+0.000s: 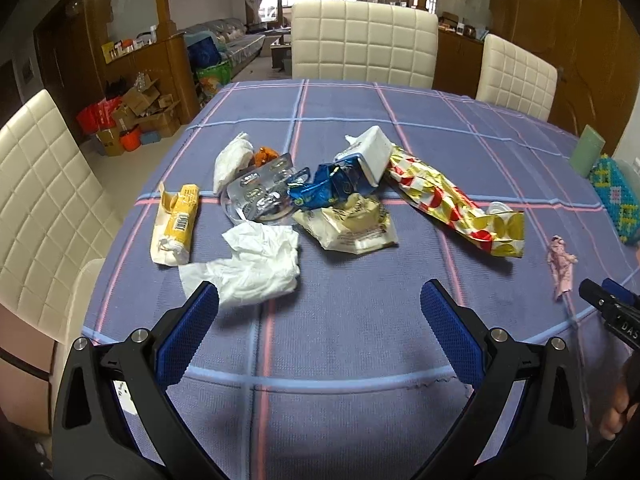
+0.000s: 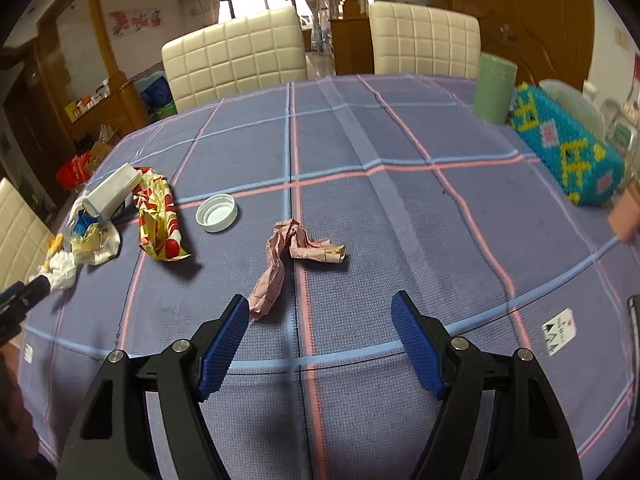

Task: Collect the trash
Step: 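Grasp the white tissue with the left tool while the right tool grasps the pink paper, then carry the tissue and pink paper to the clear bin and release both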

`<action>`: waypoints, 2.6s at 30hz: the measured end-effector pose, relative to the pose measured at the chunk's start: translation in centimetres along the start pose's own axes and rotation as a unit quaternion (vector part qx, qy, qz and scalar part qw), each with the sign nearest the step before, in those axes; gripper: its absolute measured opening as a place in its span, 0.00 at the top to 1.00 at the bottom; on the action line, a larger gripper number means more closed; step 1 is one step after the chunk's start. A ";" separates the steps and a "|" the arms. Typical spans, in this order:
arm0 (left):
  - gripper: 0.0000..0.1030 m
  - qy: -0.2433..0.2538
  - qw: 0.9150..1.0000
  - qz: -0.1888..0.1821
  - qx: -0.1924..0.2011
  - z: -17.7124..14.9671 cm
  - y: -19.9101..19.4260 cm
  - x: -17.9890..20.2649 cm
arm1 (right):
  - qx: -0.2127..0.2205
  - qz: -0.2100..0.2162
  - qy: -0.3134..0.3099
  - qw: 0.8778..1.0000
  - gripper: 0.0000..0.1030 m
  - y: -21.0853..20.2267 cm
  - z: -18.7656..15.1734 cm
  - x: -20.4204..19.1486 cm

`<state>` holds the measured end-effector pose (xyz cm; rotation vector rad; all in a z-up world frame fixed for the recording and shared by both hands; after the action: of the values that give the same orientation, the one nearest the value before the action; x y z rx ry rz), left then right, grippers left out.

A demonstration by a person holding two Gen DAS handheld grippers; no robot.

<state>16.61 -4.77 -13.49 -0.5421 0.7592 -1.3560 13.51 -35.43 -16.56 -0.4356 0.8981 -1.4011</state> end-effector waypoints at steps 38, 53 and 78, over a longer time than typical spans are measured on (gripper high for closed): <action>0.84 0.019 1.000 0.017 0.002 -1.3 1.7 -3.5 | 0.002 0.032 -0.062 0.998 0.94 1.7 -0.9 -7.2; 0.84 0.019 0.998 0.029 0.045 -2.7 -3.5 -6.2 | 0.011 0.092 -0.150 0.984 0.94 -0.9 -3.7 -15.8; 0.84 0.013 0.998 0.035 0.055 -3.3 -5.4 -7.5 | 0.012 0.111 -0.174 0.978 0.94 -2.0 -4.7 -18.1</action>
<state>10.32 2.08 -10.41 -0.4076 0.7148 -1.3328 10.06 -17.32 -12.88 -0.5266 0.6205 -1.0881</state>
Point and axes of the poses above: each gripper's, at about its wrist camera, not at the fingertips, and y roughly the way its jaws point, x to its right, z to its top, the point moved 8 cm from there along y, roughly the way its jaws point, and after that the axes turned 12 degrees about z, right-handed, at the moved point
